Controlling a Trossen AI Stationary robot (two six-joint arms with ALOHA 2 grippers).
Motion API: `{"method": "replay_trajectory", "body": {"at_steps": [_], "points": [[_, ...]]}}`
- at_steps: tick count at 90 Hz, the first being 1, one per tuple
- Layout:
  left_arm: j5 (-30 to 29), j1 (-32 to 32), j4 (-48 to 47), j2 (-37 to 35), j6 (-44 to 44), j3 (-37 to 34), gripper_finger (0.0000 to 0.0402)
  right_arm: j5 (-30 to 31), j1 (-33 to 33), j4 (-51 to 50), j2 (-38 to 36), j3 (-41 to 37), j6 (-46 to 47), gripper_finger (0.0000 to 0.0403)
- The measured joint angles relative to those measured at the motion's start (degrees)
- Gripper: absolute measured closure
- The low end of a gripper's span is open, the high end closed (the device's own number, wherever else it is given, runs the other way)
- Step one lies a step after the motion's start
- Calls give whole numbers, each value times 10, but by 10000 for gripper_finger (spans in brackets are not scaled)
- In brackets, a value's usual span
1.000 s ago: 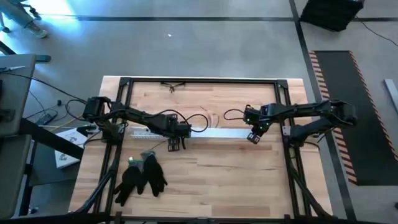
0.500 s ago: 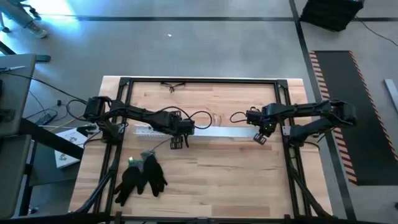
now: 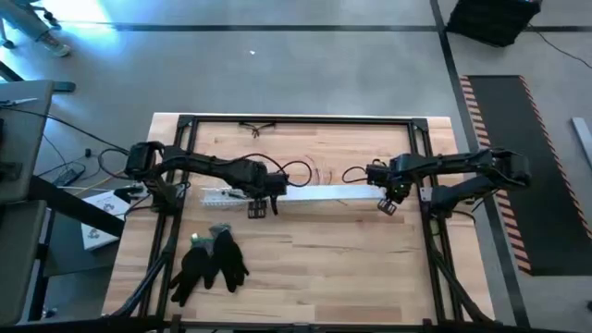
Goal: Ziptie cables
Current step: Close the white cable duct
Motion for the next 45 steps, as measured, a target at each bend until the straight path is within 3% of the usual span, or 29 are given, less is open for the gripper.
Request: {"method": "replay_trajectory", "body": {"at_steps": [19, 45], "points": [[12, -1, -41, -4, -12, -6, 146, 0, 0, 10, 0, 0, -9, 392], [15, 0, 57, -4, -9, -73, 146, 0, 0, 11, 0, -1, -12, 392]]}}
